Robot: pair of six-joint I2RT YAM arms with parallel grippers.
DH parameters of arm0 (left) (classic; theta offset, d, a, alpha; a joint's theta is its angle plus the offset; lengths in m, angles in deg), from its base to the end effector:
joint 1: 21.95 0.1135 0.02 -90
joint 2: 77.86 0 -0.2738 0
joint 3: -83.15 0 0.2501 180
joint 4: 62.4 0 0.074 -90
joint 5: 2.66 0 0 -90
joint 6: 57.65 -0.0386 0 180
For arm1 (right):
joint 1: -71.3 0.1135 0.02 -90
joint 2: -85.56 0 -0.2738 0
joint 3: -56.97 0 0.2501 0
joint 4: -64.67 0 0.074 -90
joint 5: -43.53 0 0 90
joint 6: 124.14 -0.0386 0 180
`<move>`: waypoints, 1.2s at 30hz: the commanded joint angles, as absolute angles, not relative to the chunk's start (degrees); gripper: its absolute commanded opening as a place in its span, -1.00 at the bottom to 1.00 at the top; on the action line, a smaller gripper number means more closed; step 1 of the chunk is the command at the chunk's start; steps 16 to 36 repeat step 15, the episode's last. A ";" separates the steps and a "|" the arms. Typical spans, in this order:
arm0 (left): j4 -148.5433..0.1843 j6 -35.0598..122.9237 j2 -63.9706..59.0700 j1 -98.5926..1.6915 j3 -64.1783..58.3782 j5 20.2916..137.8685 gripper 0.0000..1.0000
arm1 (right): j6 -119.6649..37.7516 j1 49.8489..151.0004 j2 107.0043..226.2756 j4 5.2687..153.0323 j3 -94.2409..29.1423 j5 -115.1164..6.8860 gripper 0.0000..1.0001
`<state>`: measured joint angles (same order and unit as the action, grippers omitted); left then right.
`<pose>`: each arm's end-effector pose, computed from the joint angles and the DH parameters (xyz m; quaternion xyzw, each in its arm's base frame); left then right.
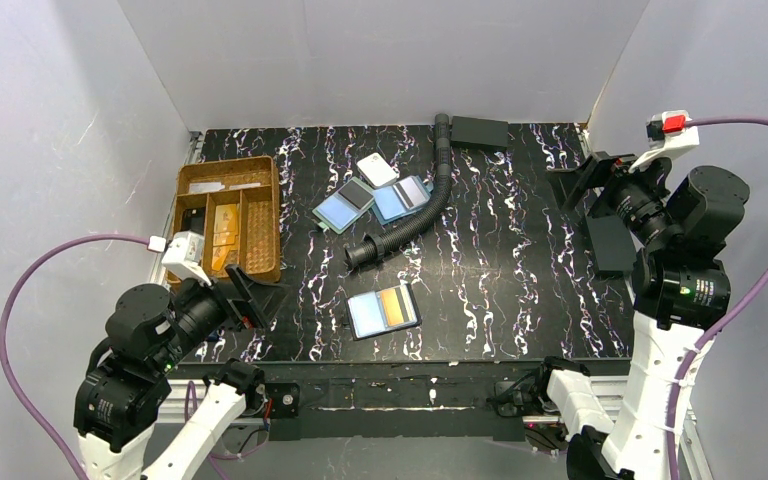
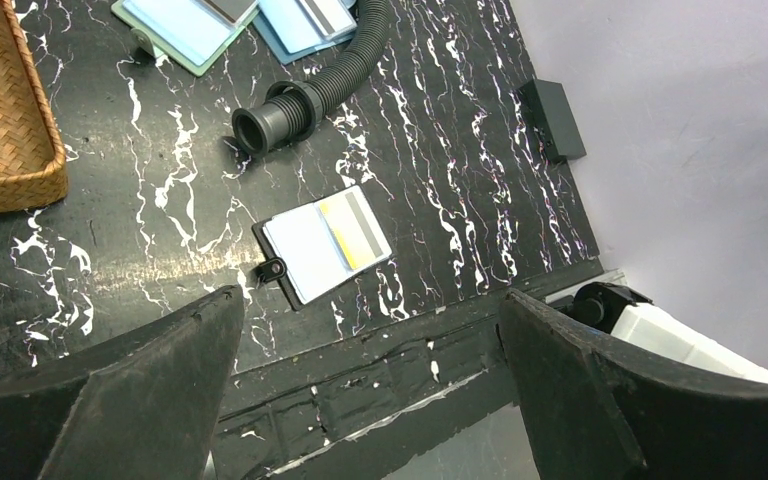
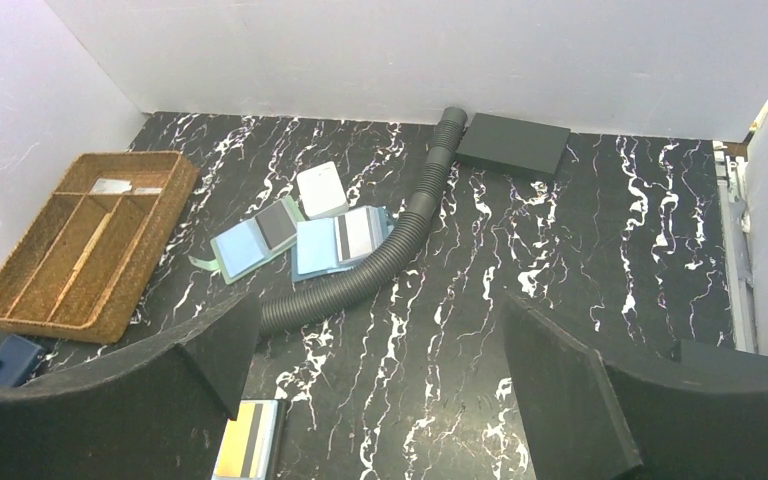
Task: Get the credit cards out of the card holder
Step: Reset both arms
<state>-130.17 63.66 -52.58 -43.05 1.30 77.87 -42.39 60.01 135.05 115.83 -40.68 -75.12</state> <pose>0.0165 -0.0132 0.4174 -0.0163 0.7717 -0.3366 0.5394 0.1181 -0.0047 0.5023 -0.0486 0.7215 0.1617 0.6715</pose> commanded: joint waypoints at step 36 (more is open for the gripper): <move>-131.08 62.56 -52.90 -42.80 1.78 78.91 0.97 | -44.66 59.60 135.33 112.32 -39.10 -76.14 0.97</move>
